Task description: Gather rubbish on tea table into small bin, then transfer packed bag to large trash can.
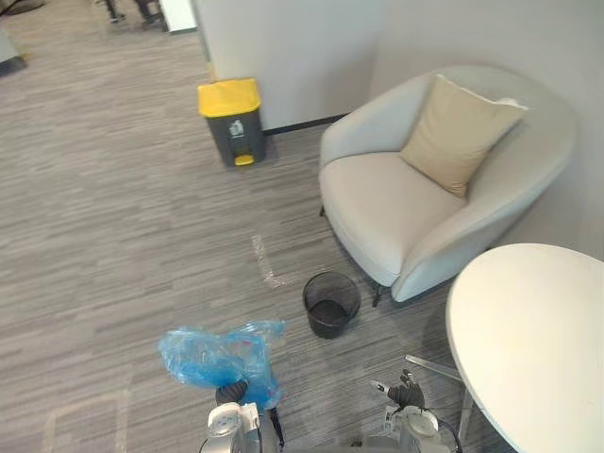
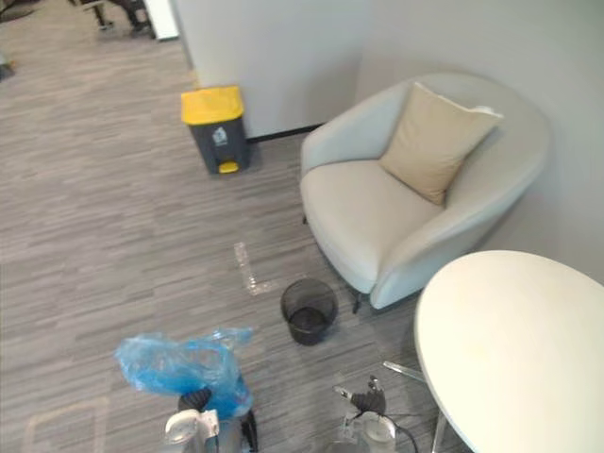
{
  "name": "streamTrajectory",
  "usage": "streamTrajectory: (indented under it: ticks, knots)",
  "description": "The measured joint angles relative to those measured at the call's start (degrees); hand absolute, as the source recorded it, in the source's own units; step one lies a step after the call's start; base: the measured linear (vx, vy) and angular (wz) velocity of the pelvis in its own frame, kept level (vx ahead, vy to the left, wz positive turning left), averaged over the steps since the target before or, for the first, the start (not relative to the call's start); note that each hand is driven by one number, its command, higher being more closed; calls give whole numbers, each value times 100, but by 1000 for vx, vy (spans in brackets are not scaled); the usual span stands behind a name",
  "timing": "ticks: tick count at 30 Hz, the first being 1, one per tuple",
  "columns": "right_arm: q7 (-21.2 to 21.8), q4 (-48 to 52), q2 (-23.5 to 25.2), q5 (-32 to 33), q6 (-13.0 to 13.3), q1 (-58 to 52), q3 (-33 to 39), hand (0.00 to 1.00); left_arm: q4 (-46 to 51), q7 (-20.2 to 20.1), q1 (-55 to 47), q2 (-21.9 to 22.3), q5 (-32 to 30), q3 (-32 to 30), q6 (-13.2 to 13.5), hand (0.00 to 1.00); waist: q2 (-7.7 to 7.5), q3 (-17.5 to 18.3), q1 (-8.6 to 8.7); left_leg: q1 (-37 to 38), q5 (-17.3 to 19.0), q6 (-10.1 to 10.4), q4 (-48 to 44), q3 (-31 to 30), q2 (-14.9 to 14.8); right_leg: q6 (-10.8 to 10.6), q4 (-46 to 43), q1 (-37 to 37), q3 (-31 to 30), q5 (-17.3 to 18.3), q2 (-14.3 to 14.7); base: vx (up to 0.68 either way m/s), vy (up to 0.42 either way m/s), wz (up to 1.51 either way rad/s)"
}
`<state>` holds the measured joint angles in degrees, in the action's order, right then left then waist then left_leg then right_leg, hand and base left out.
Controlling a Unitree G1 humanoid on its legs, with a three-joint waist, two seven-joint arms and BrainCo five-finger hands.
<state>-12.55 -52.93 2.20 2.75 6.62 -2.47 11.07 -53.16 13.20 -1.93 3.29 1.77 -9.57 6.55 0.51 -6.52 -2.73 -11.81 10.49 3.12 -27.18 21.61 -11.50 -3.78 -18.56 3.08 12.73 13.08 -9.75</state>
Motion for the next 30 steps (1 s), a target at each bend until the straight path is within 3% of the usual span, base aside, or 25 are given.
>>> streamTrajectory:
  ticks: [1, 4, 8, 12, 15, 16, 17, 18, 19, 20, 21, 23, 25, 27, 30]
  knots:
    - [-12, -91, 26, 3, -32, 15, 150, 0, -61, 5, 27, -22, 2, -3, -11, 100, -86, 7, 24, 100, 17, -13, 512, 101, 224, -103, 200, 2, 48, -115, -31, -69, 275, 60]
    - [-10, -315, 130, -3, -54, 13, 224, 0, -178, 11, -17, -258, -16, 99, -28, 100, -289, 79, 27, 538, -552, -227, 1761, 99, 820, -56, 841, -158, -212, -427, -125, -67, 172, 28]
    - [-14, -499, 107, -39, -49, 108, 233, 0, -396, 9, -32, -471, -50, 264, -27, 100, -336, 122, 49, 755, -841, -292, 2377, -65, 1125, -182, 1059, -268, -235, -524, -221, -109, 124, 18]
    - [-15, -582, 10, -41, -53, 134, 317, 0, -485, 11, -99, -552, -50, 250, -25, 100, -271, 124, 55, 964, -1155, -373, 3032, -189, 1345, -291, 1047, -237, -183, -442, -264, -54, 60, 18]
    - [-55, -648, -48, -46, -60, 132, 410, 0, -482, 6, -107, -620, -49, 252, -24, 100, -391, 63, 58, 973, -1038, -578, 2886, -272, 1604, -221, 619, -207, -83, -175, -603, 50, 113, 32]
    - [-61, -648, -55, -47, -65, 112, 437, 0, -478, 6, -108, -637, -48, 260, -23, 100, -423, 44, 63, 970, -937, -625, 2764, -384, 1687, -178, 441, -247, -49, -65, -691, 123, 61, 41]
    - [-60, -610, -55, -49, -64, 77, 447, 0, -481, 12, -94, -594, -49, 256, -32, 100, -401, 4, 107, 1028, -767, -743, 2712, -719, 1790, 123, -365, -151, -81, -78, -805, 117, 67, 66]
    - [-51, -394, -51, -45, -67, 40, 447, 0, -477, 10, -95, -543, -50, 213, -39, 100, -323, -63, 154, 1050, -717, -814, 2638, -926, 1750, 554, -1411, 338, -303, -346, -790, 161, 89, 85]
    - [-56, -316, -107, -44, -37, 60, 465, 0, -475, 9, -64, -520, -49, 190, -43, 100, -168, -95, 209, 1076, -654, -836, 2540, -1088, 1633, 422, -1823, 661, -555, -249, -580, 133, 82, 77]
    - [-57, -315, -104, -43, -44, 84, 474, 0, -471, 8, -51, -515, -48, 184, -45, 100, -175, -115, 223, 1077, -615, -876, 2496, -1157, 1566, 345, -1910, 769, -606, -184, -462, 236, 95, 67]
    - [-61, -302, -35, -44, -39, 90, 482, 0, -452, 10, -43, -545, -48, 159, -47, 100, -208, -170, 202, 1128, -556, -885, 2478, -1327, 1475, 135, -1967, 1120, -578, -53, -153, 213, 61, 51]
    - [-76, -285, 37, -38, -22, 133, 557, 0, -455, 10, -31, -606, -48, 151, -65, 100, -308, -228, 216, 1270, -442, -874, 2476, -1499, 1500, 61, -1591, 1353, -554, -64, 116, 262, 29, 55]
    - [-89, -266, 45, -35, 0, 129, 589, 0, -455, 8, -14, -572, -49, 153, -68, 100, -308, -234, 237, 1432, -266, -769, 2470, -1632, 1536, -53, -986, 1479, -519, -210, 363, 311, 9, 45]
    - [-89, -271, 51, -33, 9, 123, 681, 0, -457, 2, 44, -492, -49, 151, -67, 100, -308, -234, 258, 1590, -92, -732, 2474, -1837, 1655, -4, -413, 1539, -442, -507, 476, 340, -4, 56]
    - [-90, -271, 27, -34, -3, 9, 895, 0, -454, -41, 62, -264, -52, 83, -65, 100, -274, -206, 360, 1860, 300, -715, 2348, -2288, 1865, 267, -179, 1479, -381, -801, 473, 463, -54, 92]
